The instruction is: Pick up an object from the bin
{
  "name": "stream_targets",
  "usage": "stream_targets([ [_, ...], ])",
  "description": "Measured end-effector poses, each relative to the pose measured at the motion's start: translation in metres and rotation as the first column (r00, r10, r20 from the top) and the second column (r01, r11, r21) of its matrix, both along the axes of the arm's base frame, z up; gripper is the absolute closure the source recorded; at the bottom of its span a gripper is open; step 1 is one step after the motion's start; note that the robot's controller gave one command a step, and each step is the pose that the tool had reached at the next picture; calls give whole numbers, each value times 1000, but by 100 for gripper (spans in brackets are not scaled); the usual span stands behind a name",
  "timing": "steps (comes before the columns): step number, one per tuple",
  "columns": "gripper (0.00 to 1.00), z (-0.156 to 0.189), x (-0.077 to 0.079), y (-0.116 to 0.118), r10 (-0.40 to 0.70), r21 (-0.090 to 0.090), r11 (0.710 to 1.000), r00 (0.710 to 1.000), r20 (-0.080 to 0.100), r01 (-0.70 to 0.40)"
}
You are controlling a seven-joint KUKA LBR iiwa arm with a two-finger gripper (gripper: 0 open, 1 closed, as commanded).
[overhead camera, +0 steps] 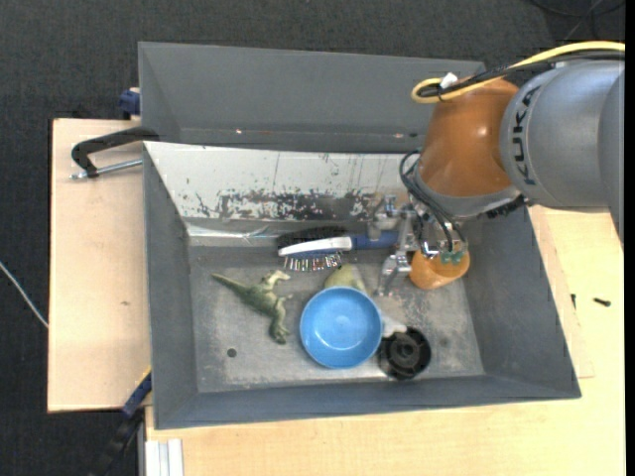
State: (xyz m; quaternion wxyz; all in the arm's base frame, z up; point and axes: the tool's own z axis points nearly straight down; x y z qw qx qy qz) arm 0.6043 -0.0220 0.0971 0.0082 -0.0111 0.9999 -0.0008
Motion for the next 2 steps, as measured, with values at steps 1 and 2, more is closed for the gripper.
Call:
stream_targets([
  [1, 100, -5, -3, 0, 1, 0, 1000, 1000, -9, -1],
  [2, 100, 86, -9, -14, 124, -1, 992, 992, -3, -124],
])
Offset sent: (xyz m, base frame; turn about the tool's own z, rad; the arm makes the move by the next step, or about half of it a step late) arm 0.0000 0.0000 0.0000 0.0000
